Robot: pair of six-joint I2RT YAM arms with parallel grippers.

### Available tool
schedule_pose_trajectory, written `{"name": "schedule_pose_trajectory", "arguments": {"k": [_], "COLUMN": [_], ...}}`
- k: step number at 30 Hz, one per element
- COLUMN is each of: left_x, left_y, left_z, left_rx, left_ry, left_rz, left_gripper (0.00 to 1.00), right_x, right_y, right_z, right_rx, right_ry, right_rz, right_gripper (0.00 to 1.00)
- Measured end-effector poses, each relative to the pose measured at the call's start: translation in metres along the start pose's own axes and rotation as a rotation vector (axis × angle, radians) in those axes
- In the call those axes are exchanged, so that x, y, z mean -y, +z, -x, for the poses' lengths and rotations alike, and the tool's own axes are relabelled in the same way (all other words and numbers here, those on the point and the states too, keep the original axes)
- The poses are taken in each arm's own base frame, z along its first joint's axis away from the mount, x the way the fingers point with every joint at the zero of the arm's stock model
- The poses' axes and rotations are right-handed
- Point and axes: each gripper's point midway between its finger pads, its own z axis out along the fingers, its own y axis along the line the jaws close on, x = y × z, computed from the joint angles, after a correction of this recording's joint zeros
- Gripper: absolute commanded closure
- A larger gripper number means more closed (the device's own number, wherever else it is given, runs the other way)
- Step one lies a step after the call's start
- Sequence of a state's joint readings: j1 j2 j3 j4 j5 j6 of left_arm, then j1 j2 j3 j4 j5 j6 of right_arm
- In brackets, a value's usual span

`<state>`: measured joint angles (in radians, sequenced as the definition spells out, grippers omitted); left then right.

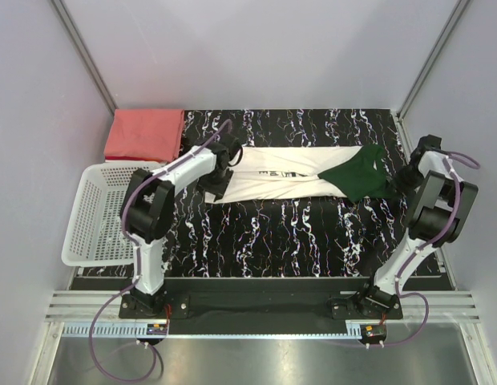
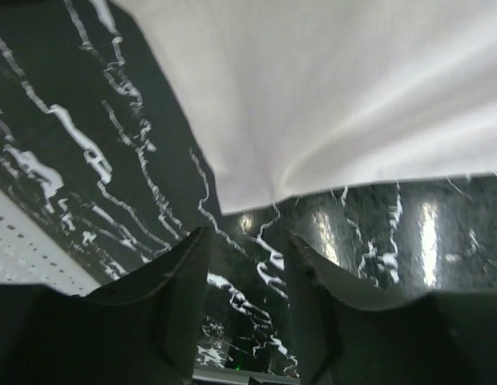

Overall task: Fold and stack the t-shirts
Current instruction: Fold the tshirt

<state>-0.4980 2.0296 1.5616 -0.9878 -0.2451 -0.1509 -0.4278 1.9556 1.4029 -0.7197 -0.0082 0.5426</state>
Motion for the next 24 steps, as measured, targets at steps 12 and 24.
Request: {"name": "schedule_pose_trajectory", "arguments": {"k": [12, 24], "left_x": [0.013, 0.164], "left_y": [-0.144, -0.173], "left_z": [0.053, 0.059], "left_rx": [0.410, 0.496], "left_ry": [-0.030, -0.133], "left_rz": [-0.270, -0.905], "left_gripper": [0.47, 0.48], "right_x": [-0.025, -0.064], "right_y": [-0.039, -0.053], "right_z": [-0.066, -0.010], "right_rx": [-0.102, 0.036], "right_ry": [0.089, 0.053], "right_rz": [0.222, 0.348], "right_gripper": [0.49, 0.55]}}
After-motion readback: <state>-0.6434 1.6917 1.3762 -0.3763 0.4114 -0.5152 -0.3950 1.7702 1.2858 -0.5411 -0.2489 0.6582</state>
